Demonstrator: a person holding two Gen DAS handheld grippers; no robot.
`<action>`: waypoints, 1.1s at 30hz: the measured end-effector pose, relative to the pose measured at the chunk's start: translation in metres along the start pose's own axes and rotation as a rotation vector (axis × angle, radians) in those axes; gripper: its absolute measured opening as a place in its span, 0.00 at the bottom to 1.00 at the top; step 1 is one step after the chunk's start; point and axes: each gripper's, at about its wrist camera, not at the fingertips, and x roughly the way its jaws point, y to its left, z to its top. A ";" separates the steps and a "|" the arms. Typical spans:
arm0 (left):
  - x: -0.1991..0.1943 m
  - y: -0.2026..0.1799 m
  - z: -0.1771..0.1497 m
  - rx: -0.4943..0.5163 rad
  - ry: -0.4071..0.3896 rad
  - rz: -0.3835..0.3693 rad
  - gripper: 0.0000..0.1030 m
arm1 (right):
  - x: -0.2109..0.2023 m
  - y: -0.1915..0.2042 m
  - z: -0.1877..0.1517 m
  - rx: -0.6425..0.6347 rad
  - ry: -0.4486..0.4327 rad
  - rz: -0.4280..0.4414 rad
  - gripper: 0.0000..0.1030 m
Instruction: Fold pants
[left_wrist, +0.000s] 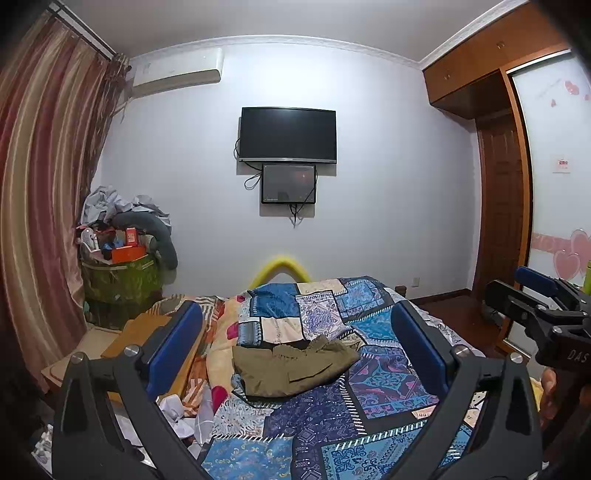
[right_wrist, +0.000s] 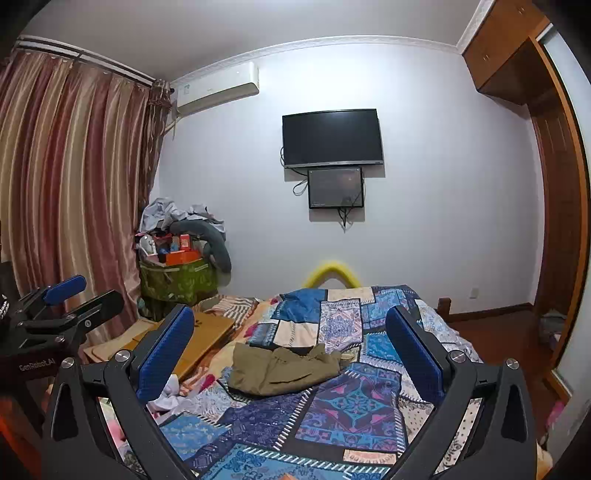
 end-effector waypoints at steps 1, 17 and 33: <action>0.001 0.000 -0.001 0.000 0.004 -0.001 1.00 | 0.000 0.000 0.000 0.000 0.001 -0.001 1.00; 0.007 0.003 -0.003 -0.019 0.022 -0.001 1.00 | -0.002 0.000 0.003 0.000 0.004 -0.003 1.00; 0.004 0.000 0.000 -0.012 0.007 -0.025 1.00 | -0.003 -0.005 0.006 0.010 0.008 0.002 1.00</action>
